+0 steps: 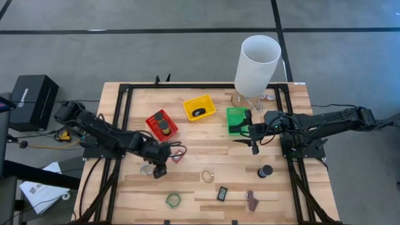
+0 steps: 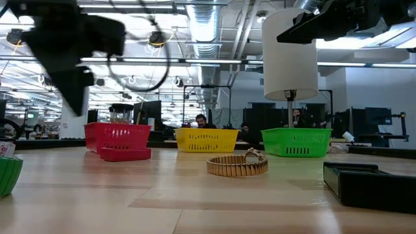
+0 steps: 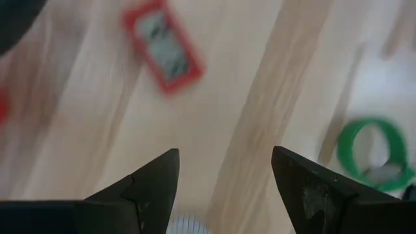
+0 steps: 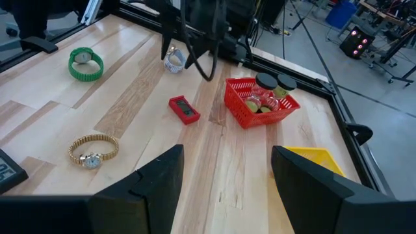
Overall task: Pick & Place Office items
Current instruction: Put the pale blue watch into the yellow basket
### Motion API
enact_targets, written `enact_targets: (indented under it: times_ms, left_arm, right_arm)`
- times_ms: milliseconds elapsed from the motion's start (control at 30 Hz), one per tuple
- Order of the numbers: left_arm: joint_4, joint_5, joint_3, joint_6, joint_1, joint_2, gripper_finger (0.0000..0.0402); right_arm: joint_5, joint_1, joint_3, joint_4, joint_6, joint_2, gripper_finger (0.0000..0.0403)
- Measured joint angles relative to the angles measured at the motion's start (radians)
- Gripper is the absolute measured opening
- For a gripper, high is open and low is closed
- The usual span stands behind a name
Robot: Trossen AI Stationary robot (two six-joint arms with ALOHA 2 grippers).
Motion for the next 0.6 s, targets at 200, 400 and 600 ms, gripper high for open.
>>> enact_targets:
  times_ms: [200,400,600]
  left_arm:
    - [-0.124,0.046,0.0,-0.136,-0.056,0.0,0.0241]
    - [-0.148,0.047,0.0,-0.279,-0.094,0.0,0.0241]
    - [-0.122,0.047,-0.015,-0.299,-0.113,0.006,0.0241]
  right_arm:
    - [0.0,0.0,0.0,0.0,0.0,0.0,0.0224]
    - [0.0,0.0,0.0,0.0,0.0,0.0,0.0224]
    - [0.0,0.0,0.0,-0.001,0.0,0.0,0.0224]
